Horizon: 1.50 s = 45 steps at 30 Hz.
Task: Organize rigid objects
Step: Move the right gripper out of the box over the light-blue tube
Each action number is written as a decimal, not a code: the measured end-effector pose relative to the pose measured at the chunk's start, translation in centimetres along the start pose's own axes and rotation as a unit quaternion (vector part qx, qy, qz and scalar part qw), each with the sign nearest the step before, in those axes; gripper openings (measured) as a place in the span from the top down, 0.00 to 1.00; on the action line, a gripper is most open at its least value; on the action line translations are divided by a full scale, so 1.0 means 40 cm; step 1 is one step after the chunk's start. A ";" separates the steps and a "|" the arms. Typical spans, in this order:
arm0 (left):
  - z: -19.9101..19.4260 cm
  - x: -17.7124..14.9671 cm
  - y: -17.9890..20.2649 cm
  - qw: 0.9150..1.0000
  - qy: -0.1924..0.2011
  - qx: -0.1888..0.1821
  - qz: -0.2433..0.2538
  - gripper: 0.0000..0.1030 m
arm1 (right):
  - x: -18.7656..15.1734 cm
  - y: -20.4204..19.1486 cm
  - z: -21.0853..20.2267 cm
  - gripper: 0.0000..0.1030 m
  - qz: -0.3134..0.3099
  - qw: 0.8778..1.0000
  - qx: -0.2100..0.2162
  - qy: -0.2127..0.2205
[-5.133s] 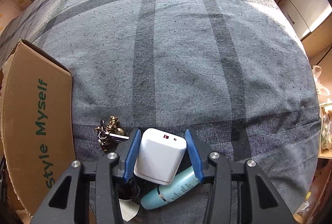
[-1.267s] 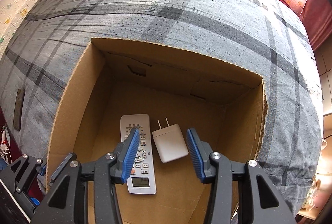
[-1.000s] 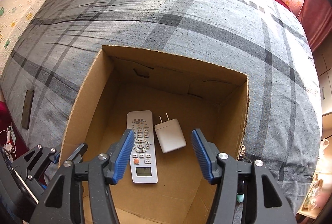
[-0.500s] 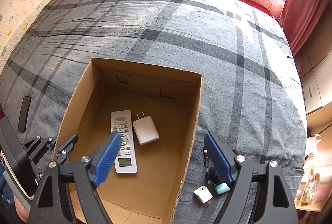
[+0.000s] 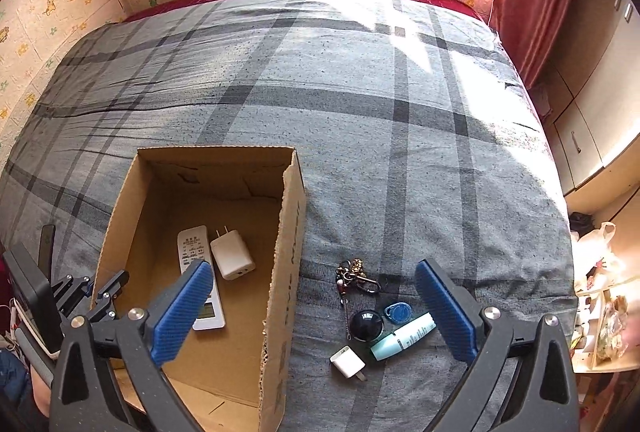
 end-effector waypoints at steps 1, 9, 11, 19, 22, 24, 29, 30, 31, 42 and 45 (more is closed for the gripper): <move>0.000 0.000 0.000 1.000 0.000 0.000 0.000 0.85 | -0.003 0.014 -0.002 0.00 0.006 1.000 -0.004 0.001; 0.002 -0.002 0.000 1.000 0.000 0.000 0.001 0.85 | -0.050 0.123 0.000 0.00 0.046 0.998 -0.050 -0.003; 0.001 -0.003 0.000 1.000 0.000 -0.001 0.001 0.85 | -0.062 0.150 0.007 0.00 0.058 0.997 -0.060 -0.007; -0.001 -0.002 -0.002 1.000 0.001 -0.002 -0.002 0.85 | -0.126 0.240 0.056 0.00 0.089 0.990 -0.107 -0.022; -0.001 -0.001 -0.002 1.000 0.001 -0.002 0.000 0.85 | -0.155 0.271 0.084 0.00 0.107 0.987 -0.118 -0.035; -0.001 -0.001 -0.002 1.000 0.001 -0.002 0.000 0.85 | -0.174 0.287 0.099 0.00 0.116 0.984 -0.128 -0.040; -0.001 -0.001 -0.002 1.000 0.002 -0.001 0.000 0.85 | -0.222 0.310 0.141 0.00 0.134 0.979 -0.141 -0.058; -0.001 0.000 -0.002 1.000 0.002 -0.001 0.001 0.85 | -0.230 0.313 0.150 0.00 0.137 0.978 -0.142 -0.062; -0.001 0.000 -0.002 1.000 0.002 -0.002 0.001 0.85 | -0.238 0.315 0.159 0.00 0.142 0.978 -0.141 -0.066; -0.001 -0.002 -0.004 1.000 0.001 -0.004 -0.002 0.85 | -0.307 0.346 0.247 0.19 0.217 0.964 -0.108 -0.110; -0.001 -0.002 -0.005 1.000 0.001 -0.004 -0.002 0.85 | -0.323 0.341 0.268 0.29 0.226 0.961 -0.102 -0.119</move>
Point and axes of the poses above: each gripper's, at about its wrist camera, not at the fingertips, and z roughly the way its jaws point, y to its right, x to its top, the point moved 2 cm from there along z, roughly the way its jaws point, and after that the axes turned 10 degrees about y, right-handed, at the moved point
